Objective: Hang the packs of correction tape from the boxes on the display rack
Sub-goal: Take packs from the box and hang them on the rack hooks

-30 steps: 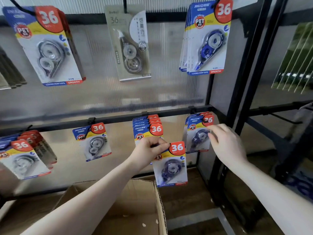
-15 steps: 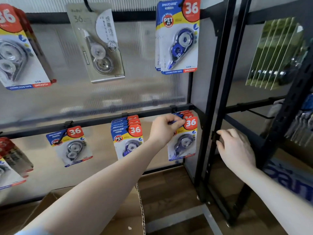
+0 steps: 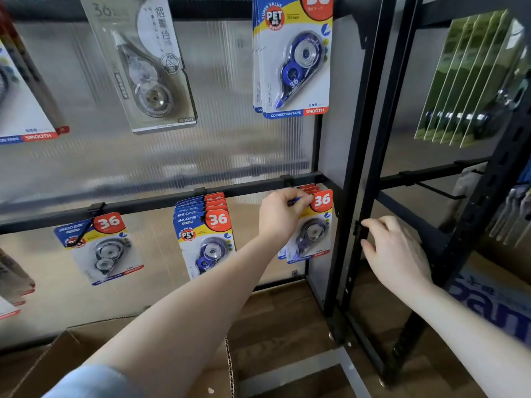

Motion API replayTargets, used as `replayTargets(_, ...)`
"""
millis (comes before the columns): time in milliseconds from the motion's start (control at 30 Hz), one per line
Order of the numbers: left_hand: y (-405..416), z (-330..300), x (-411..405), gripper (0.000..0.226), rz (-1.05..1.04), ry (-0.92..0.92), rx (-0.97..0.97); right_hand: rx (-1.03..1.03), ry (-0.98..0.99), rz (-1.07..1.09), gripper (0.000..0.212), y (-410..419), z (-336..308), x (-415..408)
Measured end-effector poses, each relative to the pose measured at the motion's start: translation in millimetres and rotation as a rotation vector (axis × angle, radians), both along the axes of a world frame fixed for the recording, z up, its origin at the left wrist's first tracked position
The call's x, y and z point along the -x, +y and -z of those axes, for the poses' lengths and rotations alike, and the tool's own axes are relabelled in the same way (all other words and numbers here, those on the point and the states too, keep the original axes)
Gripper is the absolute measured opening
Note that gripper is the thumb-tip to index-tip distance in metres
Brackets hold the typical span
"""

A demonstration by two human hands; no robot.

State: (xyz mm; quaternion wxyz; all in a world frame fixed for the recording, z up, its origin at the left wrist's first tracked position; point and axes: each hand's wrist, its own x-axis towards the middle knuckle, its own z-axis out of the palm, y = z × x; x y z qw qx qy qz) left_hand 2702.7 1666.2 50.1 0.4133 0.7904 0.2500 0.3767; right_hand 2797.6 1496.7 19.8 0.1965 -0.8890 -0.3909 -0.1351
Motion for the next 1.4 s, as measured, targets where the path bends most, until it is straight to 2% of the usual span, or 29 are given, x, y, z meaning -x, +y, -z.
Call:
replayTargets(167, 8, 0, -6, 0.013, 0.013, 0.023, -0.017, 0.025, 0.001, -0.002, 0.038, -2, 5, -4)
replayTargets(300, 10, 4, -8, 0.023, 0.031, 0.118, -0.161, 0.039, -0.001, 0.023, 0.038, -3, 9, -6)
replayTargets(500, 11, 10, -5, 0.028, 0.048, 0.126, -0.261, 0.061, 0.001, 0.015, 0.038, -7, 14, -8)
replayTargets(733, 13, 4, -9, 0.024, 0.005, 0.112, -0.245, 0.075, -0.010, 0.018, 0.038, -5, 19, -11)
replayTargets(1000, 11, 5, -6, 0.009, -0.003, 0.015, -0.059, 0.101, -0.014, 0.019, 0.039, -3, 24, -9)
replayTargets(1400, 12, 23, -9, 0.013, -0.066, 0.001, -0.183, 0.132, -0.012, 0.018, 0.039, -5, 27, -13)
